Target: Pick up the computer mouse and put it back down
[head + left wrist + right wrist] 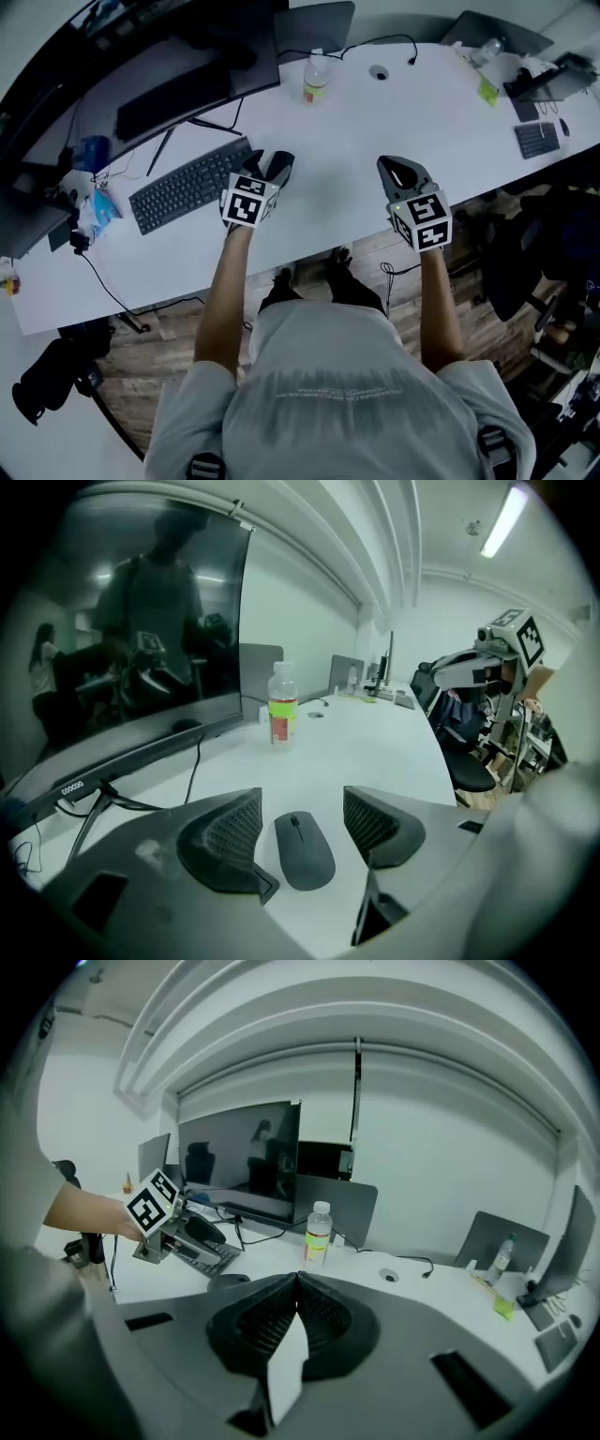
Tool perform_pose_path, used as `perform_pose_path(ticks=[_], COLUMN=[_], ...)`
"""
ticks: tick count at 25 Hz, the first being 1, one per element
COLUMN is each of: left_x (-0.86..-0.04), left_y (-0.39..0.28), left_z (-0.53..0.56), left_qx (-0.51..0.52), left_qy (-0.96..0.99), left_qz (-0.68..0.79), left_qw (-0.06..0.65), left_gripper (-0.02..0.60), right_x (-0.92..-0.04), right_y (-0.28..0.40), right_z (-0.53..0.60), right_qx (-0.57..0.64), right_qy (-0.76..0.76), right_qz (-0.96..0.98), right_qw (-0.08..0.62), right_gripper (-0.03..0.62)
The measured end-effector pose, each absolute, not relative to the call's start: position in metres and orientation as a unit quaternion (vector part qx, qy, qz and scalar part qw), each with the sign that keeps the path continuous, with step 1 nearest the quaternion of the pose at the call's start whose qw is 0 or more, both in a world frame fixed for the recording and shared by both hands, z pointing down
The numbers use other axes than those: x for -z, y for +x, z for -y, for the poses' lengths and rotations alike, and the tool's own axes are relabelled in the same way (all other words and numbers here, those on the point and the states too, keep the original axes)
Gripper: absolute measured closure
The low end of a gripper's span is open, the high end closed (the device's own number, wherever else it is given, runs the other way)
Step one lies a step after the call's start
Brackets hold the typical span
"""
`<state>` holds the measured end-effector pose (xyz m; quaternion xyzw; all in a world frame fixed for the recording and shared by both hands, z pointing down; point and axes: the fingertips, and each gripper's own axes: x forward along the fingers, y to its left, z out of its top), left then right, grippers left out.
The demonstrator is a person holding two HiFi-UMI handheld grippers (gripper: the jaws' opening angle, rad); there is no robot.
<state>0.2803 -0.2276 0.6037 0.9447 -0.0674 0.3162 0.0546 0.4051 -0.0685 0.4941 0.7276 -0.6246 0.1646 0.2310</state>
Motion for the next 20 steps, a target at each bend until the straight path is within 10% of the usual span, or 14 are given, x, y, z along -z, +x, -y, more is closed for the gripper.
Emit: perform_pose_path(ticks=[20], left_x=[-0.715], left_y=[0.286], left_z=[0.236], left_qx=[-0.460], left_qy=[0.873], left_qz=[0.130], left_qw=[0.096], left_gripper=[0.288], right_x=[-0.549], right_y=[0.443], right_z=[0.103], right_qx=[-0.203], right_qy=[0.643], right_qz=[0.698], right_qw=[0.241], right_gripper=[0.592])
